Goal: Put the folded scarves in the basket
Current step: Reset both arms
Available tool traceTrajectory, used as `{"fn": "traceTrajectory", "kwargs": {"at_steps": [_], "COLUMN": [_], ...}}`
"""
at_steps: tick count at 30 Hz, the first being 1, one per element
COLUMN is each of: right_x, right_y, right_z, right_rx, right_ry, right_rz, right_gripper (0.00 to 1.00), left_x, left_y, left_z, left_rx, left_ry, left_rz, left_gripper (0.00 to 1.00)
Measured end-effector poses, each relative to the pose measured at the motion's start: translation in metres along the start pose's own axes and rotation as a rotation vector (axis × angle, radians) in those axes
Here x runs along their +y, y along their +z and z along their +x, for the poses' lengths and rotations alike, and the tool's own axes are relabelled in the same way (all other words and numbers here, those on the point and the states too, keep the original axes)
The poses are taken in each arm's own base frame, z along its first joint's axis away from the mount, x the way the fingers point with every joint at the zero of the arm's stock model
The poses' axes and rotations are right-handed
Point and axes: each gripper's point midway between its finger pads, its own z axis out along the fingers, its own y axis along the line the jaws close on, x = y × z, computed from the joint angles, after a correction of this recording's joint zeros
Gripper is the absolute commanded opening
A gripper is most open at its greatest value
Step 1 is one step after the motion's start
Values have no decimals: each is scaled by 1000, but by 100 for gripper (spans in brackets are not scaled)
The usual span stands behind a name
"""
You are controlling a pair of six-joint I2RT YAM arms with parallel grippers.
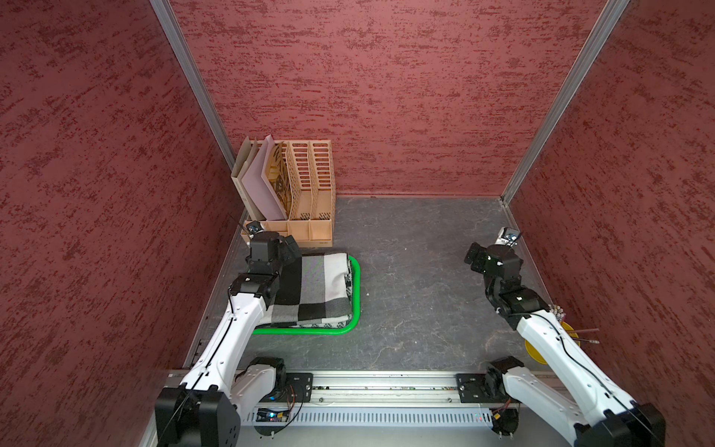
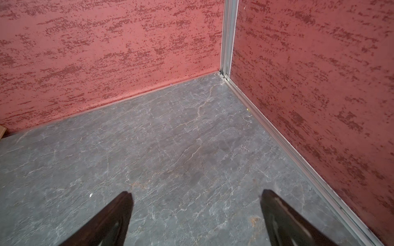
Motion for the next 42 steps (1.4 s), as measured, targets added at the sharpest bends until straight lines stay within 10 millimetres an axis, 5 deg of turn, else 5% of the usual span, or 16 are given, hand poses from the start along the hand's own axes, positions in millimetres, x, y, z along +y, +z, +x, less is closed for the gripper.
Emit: {"fn": "traceTrajectory", "kwargs": {"at_steps": [11,15,20,33,42], "right_x": [-3,-2,7,15,18], "right_y": [61,77,92,87,86], "right_z": [52,70,70,97,83], "right_rx": [-37,-46,-96,-150,-195], "right_ry": [-118,-175,-180,-198,-181], "right_rz": [12,-10,-58,-172,-179], "right_gripper": [98,98,98,99,98], "left_x": [34,33,30,21,8], "left_y": [35,40,49,57,62], "left_z": [55,61,56,54,50], "left_rx": [73,26,-67,-240,-326], "left_ry": [26,113,208,296,303], "left_rz": [-81,-78,-65,21,107], "left_gripper": [100,100,100,100,100]}}
